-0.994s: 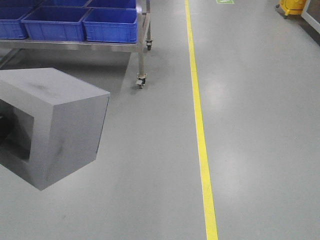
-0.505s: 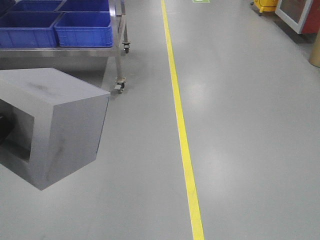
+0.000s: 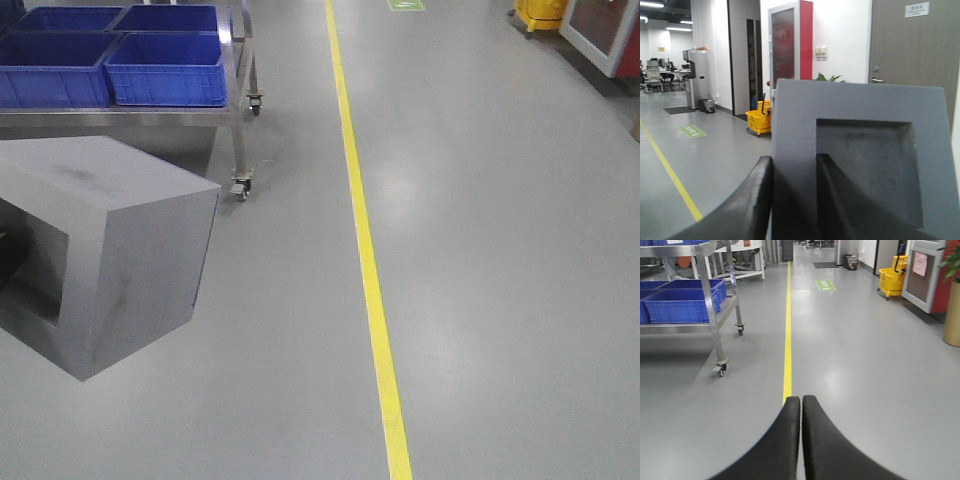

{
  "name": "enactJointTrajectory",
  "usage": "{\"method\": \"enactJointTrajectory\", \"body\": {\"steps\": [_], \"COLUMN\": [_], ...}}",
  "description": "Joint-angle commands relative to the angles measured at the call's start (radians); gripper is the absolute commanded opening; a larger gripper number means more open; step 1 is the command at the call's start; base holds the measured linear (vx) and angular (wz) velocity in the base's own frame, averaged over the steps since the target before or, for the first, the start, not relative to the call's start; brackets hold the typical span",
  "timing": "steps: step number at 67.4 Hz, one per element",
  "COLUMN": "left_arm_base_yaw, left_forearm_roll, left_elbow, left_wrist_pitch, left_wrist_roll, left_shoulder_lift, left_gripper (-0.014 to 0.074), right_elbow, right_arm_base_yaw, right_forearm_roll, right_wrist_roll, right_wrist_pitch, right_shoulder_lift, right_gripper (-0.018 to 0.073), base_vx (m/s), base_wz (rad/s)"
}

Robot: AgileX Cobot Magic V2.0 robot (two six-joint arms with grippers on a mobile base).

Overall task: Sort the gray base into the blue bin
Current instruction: 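Drive the base away from the table holding the block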

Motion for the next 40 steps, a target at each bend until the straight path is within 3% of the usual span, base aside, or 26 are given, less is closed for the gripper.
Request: {"method": "enactJointTrajectory", "body": {"steps": [1,40], "left_arm_base_yaw": [-0.004,-0.004], "left_forearm_roll": [-0.007,-0.007], "left_elbow": [-0.033,-0.033], "left_wrist_pitch": [-0.098,-0.098], "left_wrist_roll": [-0.005,-0.005], "left_shoulder_lift": [0.006,0.006], "left_gripper": [-0.0007,-0.0007], "right_elbow": [0.002,0.002], "right_arm_base_yaw": [-0.002,-0.002], "right_forearm_roll": [-0.007,-0.007], "right_wrist_roll": [-0.011,-0.011], "right_wrist_pitch": [-0.072,-0.072], "right_shoulder_lift": [0.018,0.018], "right_gripper": [-0.0005,-0.0005], "base_vx": [0.31,0.35], "base_wz": [0.18,0.16]}}
